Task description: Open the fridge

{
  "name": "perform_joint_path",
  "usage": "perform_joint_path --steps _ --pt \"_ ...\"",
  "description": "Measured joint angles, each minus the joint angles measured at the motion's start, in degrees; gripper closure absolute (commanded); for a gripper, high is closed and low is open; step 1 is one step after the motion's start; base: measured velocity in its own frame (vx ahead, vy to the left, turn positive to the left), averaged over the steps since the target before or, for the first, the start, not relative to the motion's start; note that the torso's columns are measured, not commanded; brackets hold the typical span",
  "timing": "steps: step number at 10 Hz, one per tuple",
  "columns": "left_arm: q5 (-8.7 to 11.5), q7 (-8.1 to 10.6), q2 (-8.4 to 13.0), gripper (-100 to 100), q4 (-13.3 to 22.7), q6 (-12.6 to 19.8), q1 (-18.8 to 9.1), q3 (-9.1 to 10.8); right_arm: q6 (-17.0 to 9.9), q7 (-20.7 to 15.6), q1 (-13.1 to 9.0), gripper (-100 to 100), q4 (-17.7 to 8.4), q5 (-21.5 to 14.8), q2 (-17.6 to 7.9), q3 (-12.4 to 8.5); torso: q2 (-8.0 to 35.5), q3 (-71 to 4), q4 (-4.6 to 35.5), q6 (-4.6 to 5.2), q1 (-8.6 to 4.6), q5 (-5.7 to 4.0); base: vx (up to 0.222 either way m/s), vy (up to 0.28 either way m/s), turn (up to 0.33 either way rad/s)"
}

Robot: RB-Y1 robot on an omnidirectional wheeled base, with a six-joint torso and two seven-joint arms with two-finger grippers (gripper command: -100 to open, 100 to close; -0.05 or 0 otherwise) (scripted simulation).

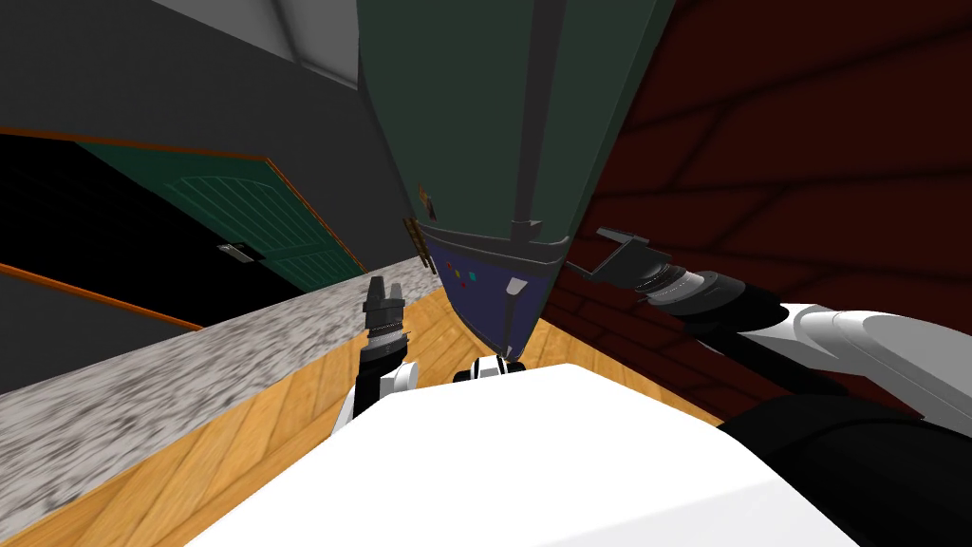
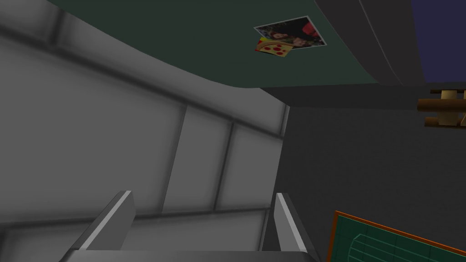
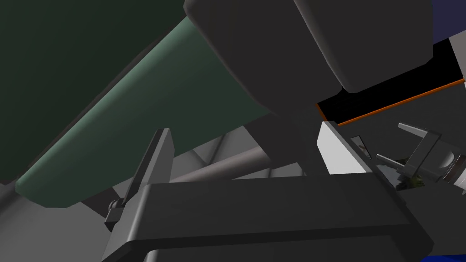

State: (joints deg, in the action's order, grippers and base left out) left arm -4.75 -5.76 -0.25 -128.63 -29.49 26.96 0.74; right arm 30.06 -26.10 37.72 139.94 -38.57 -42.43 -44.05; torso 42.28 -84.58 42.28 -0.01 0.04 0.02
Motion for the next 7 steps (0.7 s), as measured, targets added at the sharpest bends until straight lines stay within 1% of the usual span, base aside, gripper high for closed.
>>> perform_joint_path --steps 3,5,7 --pt "0.0 0.0 0.0 0 0.0 0.0 0.0 0.0 0.0 0.0 0.0 -100 0.0 0.0 0.0 0.0 0.01 0.01 0.0 0.0 0.04 0.01 0.001 0.035 0.008" --pt "0.0 0.0 -0.01 0 0.0 0.0 0.01 0.0 -0.03 -0.45 0.22 -100 0.42 -0.97 -1.19 -1.25 -0.06 -0.03 -0.01 0.02 0.01 0.01 0.017 0.032 -0.059" --pt "0.0 0.0 0.0 0 0.0 0.0 0.0 0.0 -0.03 -0.57 0.22 -100 0.45 -1.14 -1.35 -1.37 0.06 0.04 0.02 -0.01 -0.2 -0.07 -0.006 -0.006 0.025"
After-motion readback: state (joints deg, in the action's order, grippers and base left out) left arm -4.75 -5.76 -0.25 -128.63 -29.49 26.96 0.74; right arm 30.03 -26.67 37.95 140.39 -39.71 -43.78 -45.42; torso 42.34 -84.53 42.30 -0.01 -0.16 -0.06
